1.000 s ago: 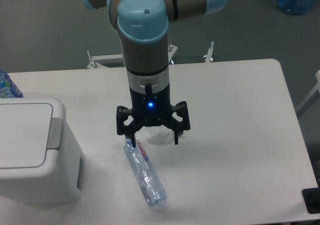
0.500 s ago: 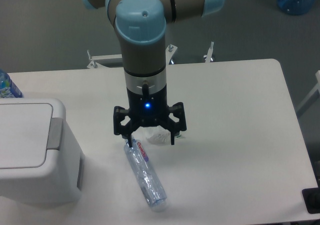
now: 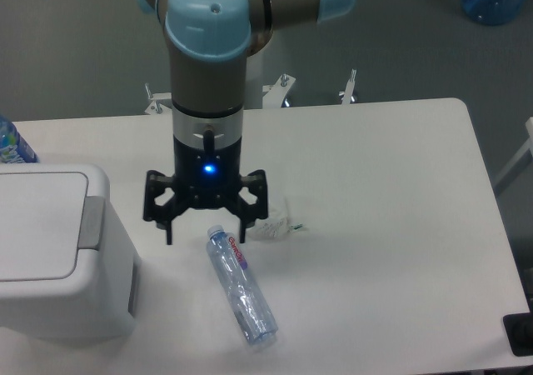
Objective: Open the trash can
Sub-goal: 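Move the open gripper toward the white trash can lid, then lower the gripper fingers onto the trash can lid edge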
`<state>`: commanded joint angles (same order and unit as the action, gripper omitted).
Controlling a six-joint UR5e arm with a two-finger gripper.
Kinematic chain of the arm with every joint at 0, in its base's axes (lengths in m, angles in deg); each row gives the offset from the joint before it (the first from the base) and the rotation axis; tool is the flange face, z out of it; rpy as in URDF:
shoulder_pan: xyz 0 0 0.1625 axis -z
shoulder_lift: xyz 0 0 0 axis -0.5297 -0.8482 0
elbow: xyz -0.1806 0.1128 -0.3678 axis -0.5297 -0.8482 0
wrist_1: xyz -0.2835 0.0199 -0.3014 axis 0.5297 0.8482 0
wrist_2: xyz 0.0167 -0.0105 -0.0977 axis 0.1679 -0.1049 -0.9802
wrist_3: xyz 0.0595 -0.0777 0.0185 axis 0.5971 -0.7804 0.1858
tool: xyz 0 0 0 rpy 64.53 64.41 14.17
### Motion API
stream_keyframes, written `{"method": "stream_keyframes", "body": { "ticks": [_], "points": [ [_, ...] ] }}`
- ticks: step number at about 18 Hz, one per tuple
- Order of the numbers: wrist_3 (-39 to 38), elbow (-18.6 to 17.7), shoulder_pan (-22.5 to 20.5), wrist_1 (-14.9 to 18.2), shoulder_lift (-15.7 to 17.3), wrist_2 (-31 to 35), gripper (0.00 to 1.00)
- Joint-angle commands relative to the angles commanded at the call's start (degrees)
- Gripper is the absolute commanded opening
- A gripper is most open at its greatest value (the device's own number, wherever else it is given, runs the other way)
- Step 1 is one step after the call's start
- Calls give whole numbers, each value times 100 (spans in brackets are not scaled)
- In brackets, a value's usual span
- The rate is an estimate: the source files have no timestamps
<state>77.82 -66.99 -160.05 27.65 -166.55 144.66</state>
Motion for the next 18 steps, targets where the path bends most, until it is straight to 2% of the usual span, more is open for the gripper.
{"method": "stream_keyframes", "body": {
  "ticks": [5, 18],
  "points": [
    [0, 44, 237, 9, 35, -35, 100],
    [0, -141, 291, 44, 158, -17, 100]
  ]
}}
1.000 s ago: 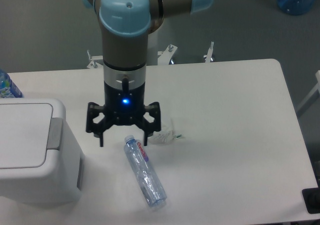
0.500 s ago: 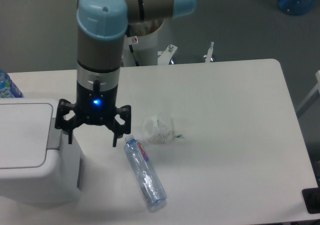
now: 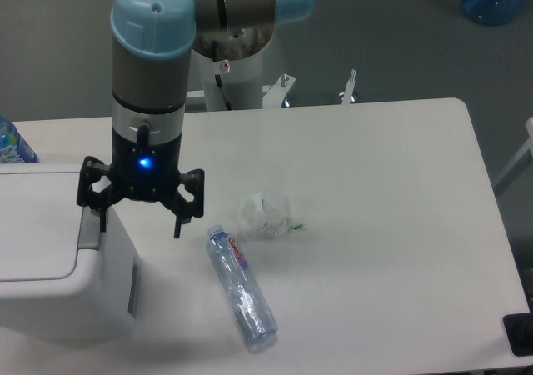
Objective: Open the trash can
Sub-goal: 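Lower the gripper fingers onto the trash can lid edge, then lift the gripper upward to raise the trash can lid open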
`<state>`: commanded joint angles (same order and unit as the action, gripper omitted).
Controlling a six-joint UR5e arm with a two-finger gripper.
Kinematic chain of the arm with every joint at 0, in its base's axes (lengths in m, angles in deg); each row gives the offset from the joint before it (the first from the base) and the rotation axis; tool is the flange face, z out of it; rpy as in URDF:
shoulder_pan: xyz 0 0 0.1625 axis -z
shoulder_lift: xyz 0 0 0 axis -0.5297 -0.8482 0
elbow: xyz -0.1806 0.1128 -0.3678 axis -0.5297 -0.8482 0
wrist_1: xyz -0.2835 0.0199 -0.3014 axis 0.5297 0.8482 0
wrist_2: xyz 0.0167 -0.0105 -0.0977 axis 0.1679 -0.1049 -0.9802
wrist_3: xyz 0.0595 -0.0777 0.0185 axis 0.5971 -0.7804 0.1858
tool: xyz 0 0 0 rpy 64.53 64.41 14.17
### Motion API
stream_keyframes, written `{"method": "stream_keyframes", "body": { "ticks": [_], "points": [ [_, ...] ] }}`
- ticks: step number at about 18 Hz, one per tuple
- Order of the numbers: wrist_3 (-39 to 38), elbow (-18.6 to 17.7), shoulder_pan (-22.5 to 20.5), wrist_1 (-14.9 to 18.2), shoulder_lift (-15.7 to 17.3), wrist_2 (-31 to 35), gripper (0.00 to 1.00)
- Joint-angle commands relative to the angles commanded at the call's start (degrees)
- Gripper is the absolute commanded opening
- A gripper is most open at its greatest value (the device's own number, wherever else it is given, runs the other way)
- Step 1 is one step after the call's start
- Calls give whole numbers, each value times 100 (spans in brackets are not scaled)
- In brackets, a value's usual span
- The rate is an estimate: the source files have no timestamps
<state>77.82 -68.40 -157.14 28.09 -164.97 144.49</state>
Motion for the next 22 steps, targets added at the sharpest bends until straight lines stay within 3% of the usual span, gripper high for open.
{"method": "stream_keyframes", "body": {
  "ticks": [22],
  "points": [
    [0, -114, 132, -17, -35, 26, 100]
  ]
}}
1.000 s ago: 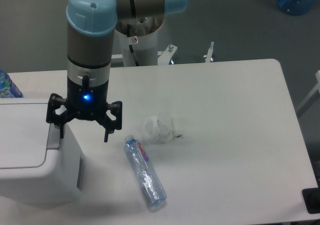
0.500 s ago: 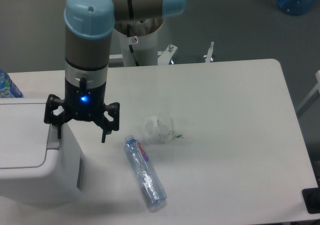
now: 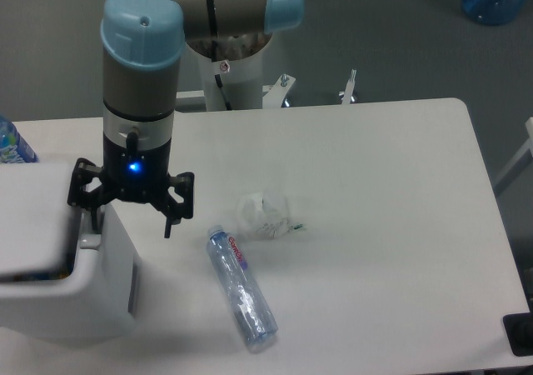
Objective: Open the trash can
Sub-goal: 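Lift the gripper upward to raise the trash can lid open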
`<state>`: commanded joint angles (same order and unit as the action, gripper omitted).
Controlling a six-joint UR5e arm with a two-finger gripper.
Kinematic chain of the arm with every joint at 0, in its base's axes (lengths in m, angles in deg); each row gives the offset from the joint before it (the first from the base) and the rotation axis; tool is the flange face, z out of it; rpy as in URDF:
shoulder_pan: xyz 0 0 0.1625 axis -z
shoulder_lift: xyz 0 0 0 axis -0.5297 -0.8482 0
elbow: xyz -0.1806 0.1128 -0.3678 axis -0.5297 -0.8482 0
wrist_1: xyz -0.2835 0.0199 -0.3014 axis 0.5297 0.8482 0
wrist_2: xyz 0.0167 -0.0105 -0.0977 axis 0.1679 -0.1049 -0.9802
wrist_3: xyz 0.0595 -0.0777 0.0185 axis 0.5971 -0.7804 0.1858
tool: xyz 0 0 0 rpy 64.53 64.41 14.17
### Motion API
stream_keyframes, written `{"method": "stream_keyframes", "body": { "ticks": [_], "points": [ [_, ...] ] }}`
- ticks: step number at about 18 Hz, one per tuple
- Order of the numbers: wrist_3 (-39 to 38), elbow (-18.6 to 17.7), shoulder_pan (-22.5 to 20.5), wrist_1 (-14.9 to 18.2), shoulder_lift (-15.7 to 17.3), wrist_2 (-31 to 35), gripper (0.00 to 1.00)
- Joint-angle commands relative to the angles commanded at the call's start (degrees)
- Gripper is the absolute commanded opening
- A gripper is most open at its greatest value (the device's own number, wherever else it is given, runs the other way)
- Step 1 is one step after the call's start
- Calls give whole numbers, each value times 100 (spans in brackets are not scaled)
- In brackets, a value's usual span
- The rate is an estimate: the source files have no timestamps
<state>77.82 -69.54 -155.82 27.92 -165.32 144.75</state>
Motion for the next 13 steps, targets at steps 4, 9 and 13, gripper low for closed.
{"method": "stream_keyframes", "body": {
  "ticks": [4, 9, 13],
  "points": [
    [9, 44, 0, -17, 44, -9, 100],
    [114, 272, -359, -70, 88, 26, 100],
    [141, 281, -886, -106, 158, 122, 100]
  ]
}}
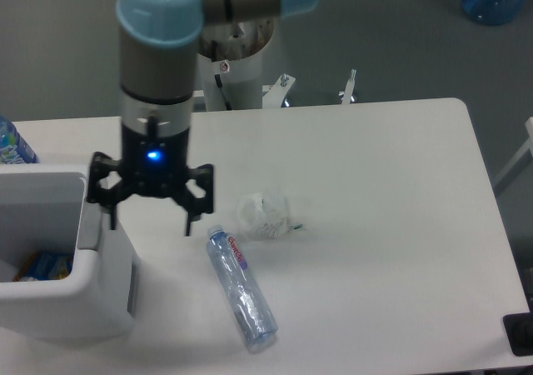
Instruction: Open the trash can
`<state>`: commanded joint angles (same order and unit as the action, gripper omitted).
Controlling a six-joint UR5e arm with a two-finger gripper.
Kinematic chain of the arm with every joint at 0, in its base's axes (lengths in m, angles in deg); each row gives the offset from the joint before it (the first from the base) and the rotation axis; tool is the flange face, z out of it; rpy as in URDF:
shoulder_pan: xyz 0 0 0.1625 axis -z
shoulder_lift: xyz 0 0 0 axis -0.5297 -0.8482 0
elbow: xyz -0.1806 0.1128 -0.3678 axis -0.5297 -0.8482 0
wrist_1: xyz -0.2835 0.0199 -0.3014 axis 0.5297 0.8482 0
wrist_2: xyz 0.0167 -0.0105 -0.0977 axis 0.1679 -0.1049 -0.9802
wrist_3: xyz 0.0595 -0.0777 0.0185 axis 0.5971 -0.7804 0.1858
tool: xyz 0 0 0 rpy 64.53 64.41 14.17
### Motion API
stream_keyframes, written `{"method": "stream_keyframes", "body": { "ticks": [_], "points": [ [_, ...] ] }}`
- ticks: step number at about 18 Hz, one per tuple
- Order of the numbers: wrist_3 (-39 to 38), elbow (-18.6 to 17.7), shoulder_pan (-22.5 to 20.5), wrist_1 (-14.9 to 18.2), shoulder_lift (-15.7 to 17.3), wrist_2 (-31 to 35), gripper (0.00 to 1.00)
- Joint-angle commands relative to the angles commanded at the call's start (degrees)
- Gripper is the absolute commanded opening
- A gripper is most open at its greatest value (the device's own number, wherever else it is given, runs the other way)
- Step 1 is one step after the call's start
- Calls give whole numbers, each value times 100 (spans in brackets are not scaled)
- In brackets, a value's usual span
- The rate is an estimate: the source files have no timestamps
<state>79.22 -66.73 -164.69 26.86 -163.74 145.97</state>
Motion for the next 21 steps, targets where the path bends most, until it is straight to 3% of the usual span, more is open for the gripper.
{"method": "stream_keyframes", "body": {
  "ticks": [6, 14, 19, 21],
  "points": [
    [1351, -123, -282, 88, 0, 1327, 100],
    [2091, -272, -1099, 70, 0, 1451, 100],
    [3373, -422, -1434, 88, 61, 1495, 100],
    [3542, -422, -1618, 97, 97, 1478, 100]
  ]
}}
